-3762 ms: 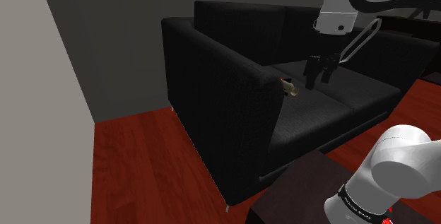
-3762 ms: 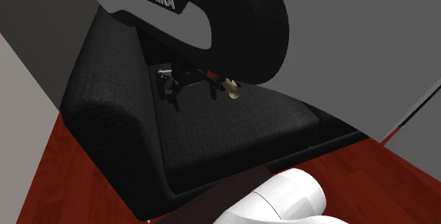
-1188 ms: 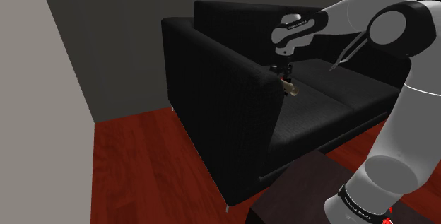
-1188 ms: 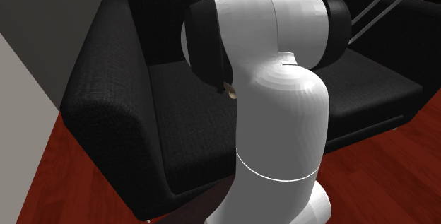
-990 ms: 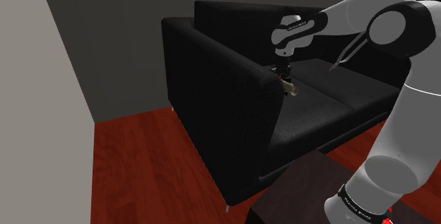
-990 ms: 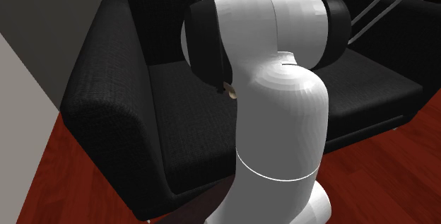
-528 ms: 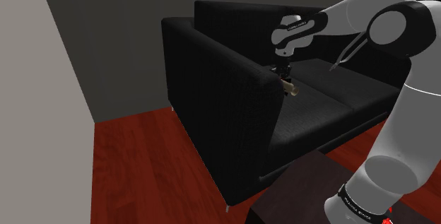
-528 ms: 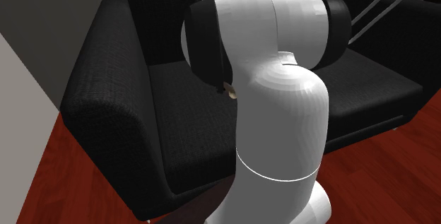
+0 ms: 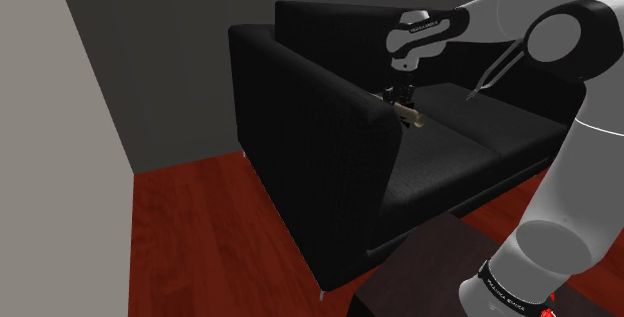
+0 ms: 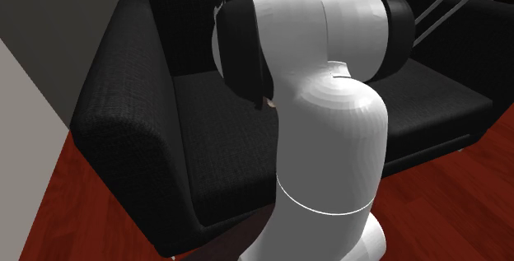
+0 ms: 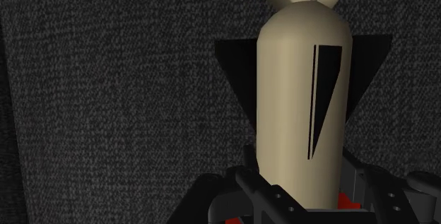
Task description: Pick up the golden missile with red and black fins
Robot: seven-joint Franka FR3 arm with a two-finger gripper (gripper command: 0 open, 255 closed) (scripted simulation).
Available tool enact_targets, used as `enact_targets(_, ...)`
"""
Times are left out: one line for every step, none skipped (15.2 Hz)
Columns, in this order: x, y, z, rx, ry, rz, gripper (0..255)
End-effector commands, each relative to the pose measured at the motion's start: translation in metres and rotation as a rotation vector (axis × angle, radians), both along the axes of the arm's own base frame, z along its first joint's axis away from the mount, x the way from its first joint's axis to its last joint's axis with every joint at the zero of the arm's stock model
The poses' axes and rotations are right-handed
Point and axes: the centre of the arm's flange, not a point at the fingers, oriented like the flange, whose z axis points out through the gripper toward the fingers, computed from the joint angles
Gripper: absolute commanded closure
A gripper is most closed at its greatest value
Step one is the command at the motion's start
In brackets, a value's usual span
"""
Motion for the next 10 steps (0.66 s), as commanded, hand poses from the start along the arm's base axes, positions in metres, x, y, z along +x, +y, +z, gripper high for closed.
enact_targets(-0.001,0.0,0.01,0.0,-0.001,0.0,255)
enact_targets(-0.001,0.0,0.016,0.0,-0.001,0.0,255)
enact_targets(-0.001,0.0,0.021,0.0,-0.001,0.0,255)
enact_targets(-0.001,0.0,0.026,0.0,-0.001,0.0,255)
enact_targets(-0.001,0.0,0.032,0.0,-0.001,0.0,255)
enact_targets(-0.001,0.0,0.037,0.0,-0.001,0.0,255)
enact_targets(-0.001,0.0,0.042,0.0,-0.001,0.0,255)
enact_targets(-0.001,0.0,0.047,0.0,-0.001,0.0,255)
enact_targets(-0.001,0.0,0.048,0.0,-0.001,0.0,255)
enact_targets(-0.001,0.0,0.048,0.0,-0.001,0.0,255)
